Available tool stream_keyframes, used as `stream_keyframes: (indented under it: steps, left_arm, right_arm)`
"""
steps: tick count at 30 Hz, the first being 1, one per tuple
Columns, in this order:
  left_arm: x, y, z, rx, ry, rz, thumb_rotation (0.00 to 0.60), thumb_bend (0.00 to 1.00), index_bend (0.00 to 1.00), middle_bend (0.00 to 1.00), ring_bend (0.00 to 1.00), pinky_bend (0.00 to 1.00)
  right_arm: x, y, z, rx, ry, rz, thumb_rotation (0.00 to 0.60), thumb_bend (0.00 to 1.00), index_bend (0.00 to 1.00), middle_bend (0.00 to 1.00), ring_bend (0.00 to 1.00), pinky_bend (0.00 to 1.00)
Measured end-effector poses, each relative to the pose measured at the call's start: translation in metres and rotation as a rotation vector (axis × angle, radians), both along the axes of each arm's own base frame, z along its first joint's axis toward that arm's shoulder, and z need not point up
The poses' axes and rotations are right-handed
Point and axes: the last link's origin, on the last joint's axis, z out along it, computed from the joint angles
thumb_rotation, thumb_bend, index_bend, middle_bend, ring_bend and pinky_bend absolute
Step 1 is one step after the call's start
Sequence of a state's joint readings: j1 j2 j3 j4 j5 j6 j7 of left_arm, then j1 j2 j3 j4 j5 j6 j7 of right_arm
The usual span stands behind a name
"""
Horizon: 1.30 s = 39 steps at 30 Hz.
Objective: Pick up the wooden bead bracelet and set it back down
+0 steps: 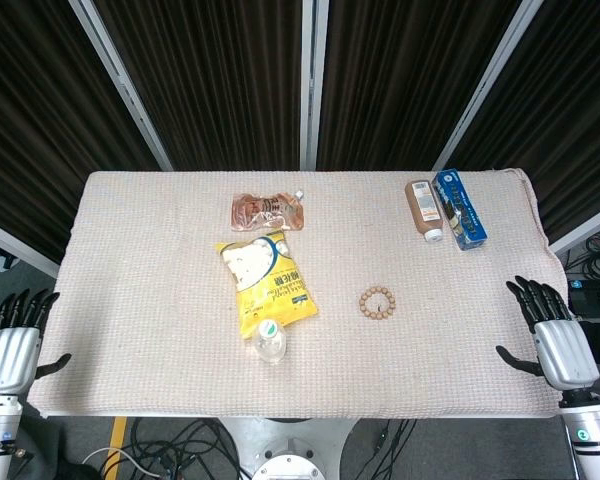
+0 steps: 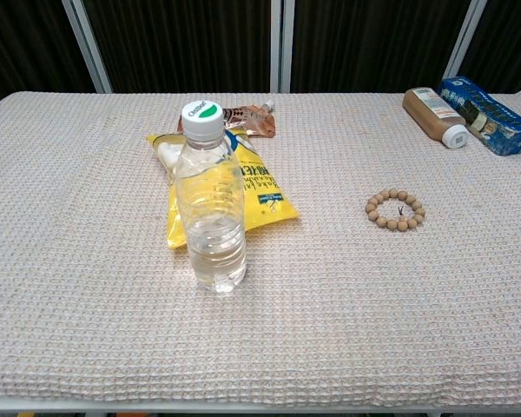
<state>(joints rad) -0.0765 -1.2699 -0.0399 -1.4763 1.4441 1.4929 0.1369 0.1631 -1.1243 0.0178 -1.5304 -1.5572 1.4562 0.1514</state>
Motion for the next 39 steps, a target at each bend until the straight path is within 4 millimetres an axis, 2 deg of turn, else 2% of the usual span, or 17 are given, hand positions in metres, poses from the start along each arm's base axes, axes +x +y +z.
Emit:
stream_keyframes:
  steps: [4, 7, 9, 14, 18, 21, 27, 33, 39]
  left_arm:
    - [0.001, -0.002, 0.0, -0.005, -0.009, -0.002, 0.6, 0.0, 0.13, 0.08, 0.0, 0.0]
    - [0.002, -0.004, 0.0, -0.005, -0.019, -0.007, 0.6, 0.0, 0.13, 0.08, 0.0, 0.0]
    - [0.003, -0.005, 0.0, -0.006, -0.026, -0.01, 0.6, 0.0, 0.13, 0.08, 0.0, 0.0]
    - [0.005, -0.006, 0.002, -0.002, -0.034, -0.017, 0.6, 0.0, 0.13, 0.08, 0.0, 0.0]
    - [0.005, -0.007, 0.002, -0.002, -0.045, -0.017, 0.6, 0.0, 0.13, 0.08, 0.0, 0.0]
    - [0.003, -0.009, 0.001, -0.009, -0.054, -0.011, 0.6, 0.0, 0.13, 0.08, 0.0, 0.0]
    - [-0.002, -0.01, 0.0, -0.008, -0.054, 0.01, 0.6, 0.0, 0.13, 0.08, 0.0, 0.0]
    - [-0.005, -0.01, -0.002, -0.012, -0.065, 0.017, 0.6, 0.0, 0.13, 0.08, 0.0, 0.0]
    - [-0.008, -0.008, -0.004, -0.016, -0.071, 0.021, 0.6, 0.0, 0.13, 0.08, 0.0, 0.0]
  right_arm:
    - [0.001, -0.001, -0.003, 0.013, -0.004, 0.013, 0.6, 0.11, 0.0, 0.08, 0.0, 0.0]
    - [0.006, -0.006, -0.008, 0.038, -0.015, 0.041, 0.6, 0.16, 0.0, 0.15, 0.0, 0.0]
    - [0.011, -0.013, -0.014, 0.059, -0.022, 0.067, 0.6, 0.19, 0.04, 0.21, 0.0, 0.0]
    - [0.026, -0.037, -0.033, 0.13, -0.007, 0.124, 0.6, 0.19, 0.18, 0.25, 0.0, 0.0]
    - [0.041, -0.062, -0.06, 0.21, 0.039, 0.167, 0.6, 0.19, 0.26, 0.29, 0.0, 0.0]
    - [0.052, -0.078, -0.086, 0.258, 0.082, 0.194, 0.6, 0.19, 0.29, 0.3, 0.0, 0.0]
    - [0.059, -0.101, -0.13, 0.288, 0.15, 0.22, 0.6, 0.19, 0.33, 0.32, 0.0, 0.0]
    - [0.056, -0.114, -0.162, 0.3, 0.219, 0.23, 0.6, 0.19, 0.38, 0.35, 0.02, 0.0]
    - [0.053, -0.117, -0.183, 0.313, 0.267, 0.241, 0.6, 0.18, 0.41, 0.36, 0.03, 0.0]
